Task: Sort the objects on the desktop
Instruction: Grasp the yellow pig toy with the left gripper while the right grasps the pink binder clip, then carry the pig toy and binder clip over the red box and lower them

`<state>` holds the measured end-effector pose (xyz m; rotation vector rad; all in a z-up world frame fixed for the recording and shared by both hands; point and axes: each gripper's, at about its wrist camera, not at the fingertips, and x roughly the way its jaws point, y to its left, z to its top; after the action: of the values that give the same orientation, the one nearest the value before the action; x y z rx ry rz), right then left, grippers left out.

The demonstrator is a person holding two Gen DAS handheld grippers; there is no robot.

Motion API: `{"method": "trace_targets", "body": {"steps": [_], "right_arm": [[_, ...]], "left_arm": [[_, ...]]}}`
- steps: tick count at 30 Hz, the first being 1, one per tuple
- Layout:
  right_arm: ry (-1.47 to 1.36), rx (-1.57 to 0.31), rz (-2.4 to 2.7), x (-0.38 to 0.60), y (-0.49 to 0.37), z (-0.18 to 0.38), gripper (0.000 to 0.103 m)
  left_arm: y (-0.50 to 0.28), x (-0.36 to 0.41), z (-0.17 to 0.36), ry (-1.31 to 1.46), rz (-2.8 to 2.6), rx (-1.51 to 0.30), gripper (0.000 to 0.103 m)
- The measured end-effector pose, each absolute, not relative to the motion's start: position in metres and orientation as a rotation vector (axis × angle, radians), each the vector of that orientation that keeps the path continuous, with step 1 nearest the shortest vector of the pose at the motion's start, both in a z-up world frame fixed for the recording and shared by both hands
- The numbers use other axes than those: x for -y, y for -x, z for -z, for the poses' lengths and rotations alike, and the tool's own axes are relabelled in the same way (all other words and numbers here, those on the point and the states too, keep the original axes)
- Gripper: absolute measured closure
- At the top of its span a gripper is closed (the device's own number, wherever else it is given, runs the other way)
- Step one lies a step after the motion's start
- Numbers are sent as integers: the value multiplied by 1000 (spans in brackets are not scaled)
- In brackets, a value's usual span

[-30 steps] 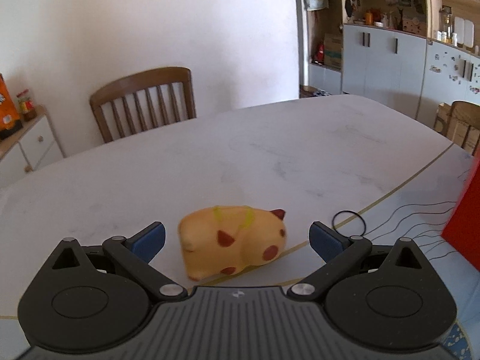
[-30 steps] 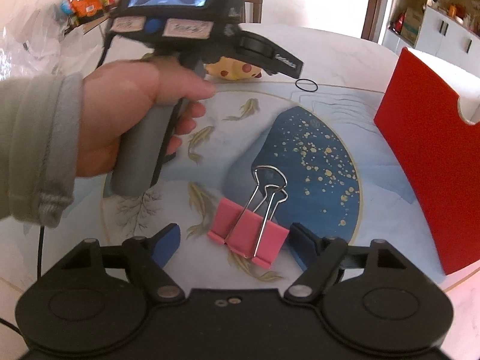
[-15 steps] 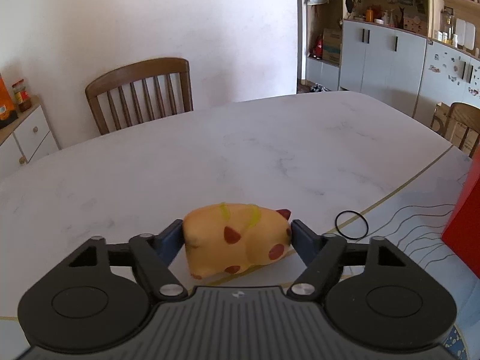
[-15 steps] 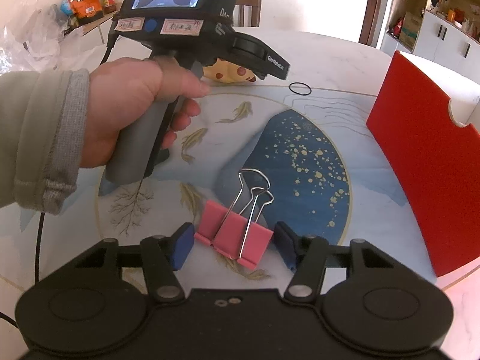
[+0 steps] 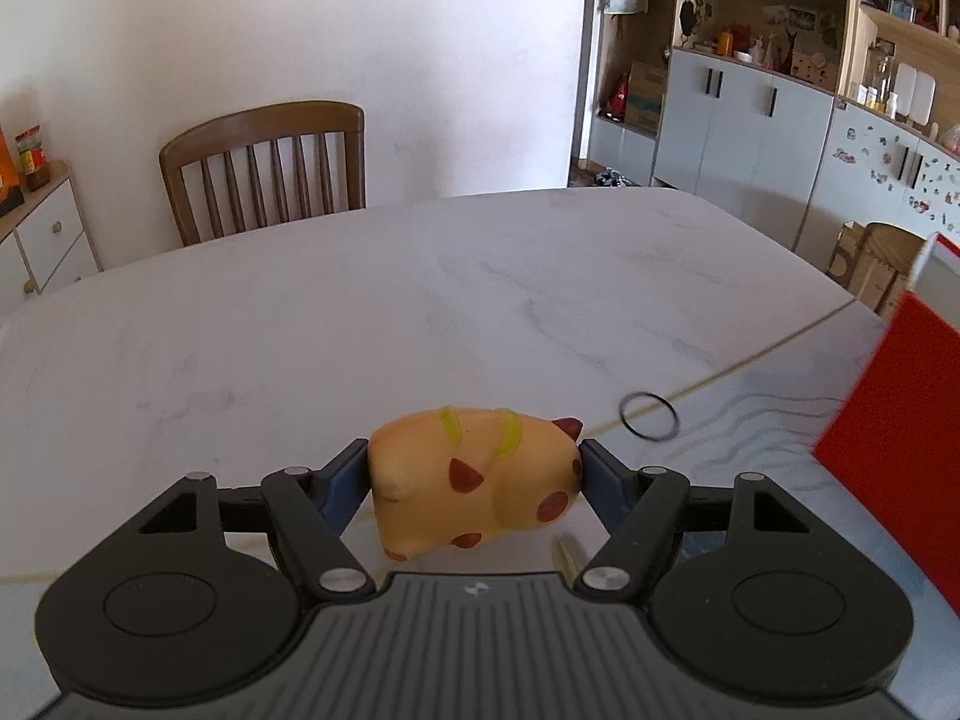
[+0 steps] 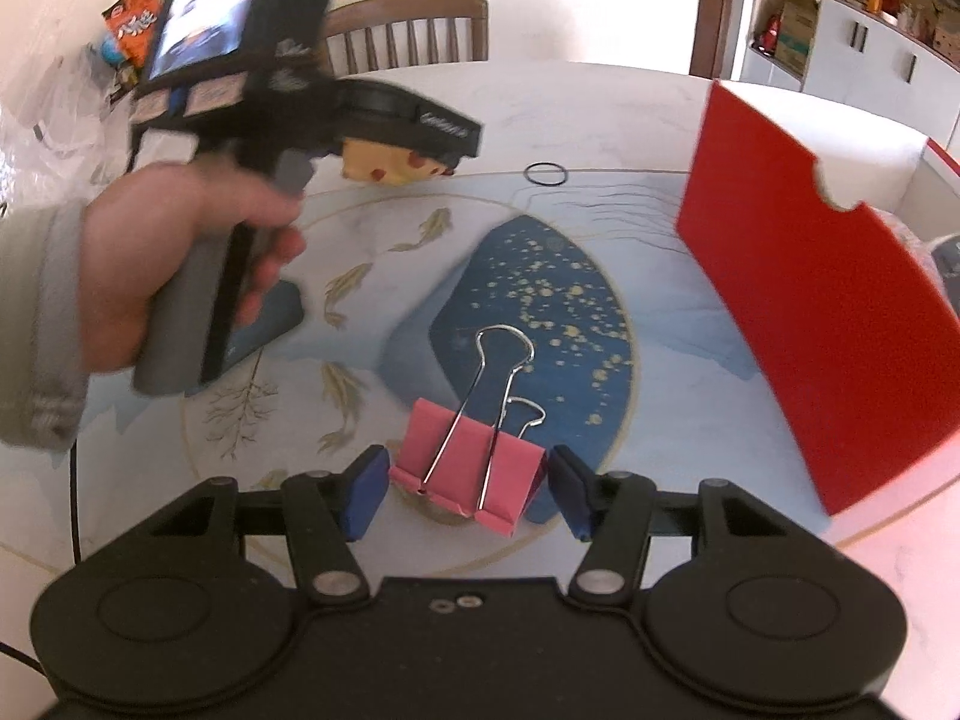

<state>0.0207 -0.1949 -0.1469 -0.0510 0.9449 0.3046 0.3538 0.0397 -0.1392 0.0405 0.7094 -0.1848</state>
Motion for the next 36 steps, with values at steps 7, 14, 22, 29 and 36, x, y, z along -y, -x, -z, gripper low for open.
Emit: {"method": "trace_targets", "body": {"steps": [7, 14, 22, 29, 36], "right_arm": [[30, -916, -291, 212, -15, 137, 45], [11, -902, -298, 221, -10, 134, 45], [-20, -896, -309, 239, 0, 134, 45], [-40, -878, -323, 251, 7, 126, 45], [-65, -819, -333, 271, 14, 102, 45]], "left_arm": [[-311, -44, 126, -28, 237, -705, 29], [-260, -48, 122, -25, 271, -759, 29], [-213, -46, 126, -2, 307, -834, 29], [-190, -41, 119, 16, 316, -847, 29], [-185, -28, 91, 17, 329, -826, 29]]}}
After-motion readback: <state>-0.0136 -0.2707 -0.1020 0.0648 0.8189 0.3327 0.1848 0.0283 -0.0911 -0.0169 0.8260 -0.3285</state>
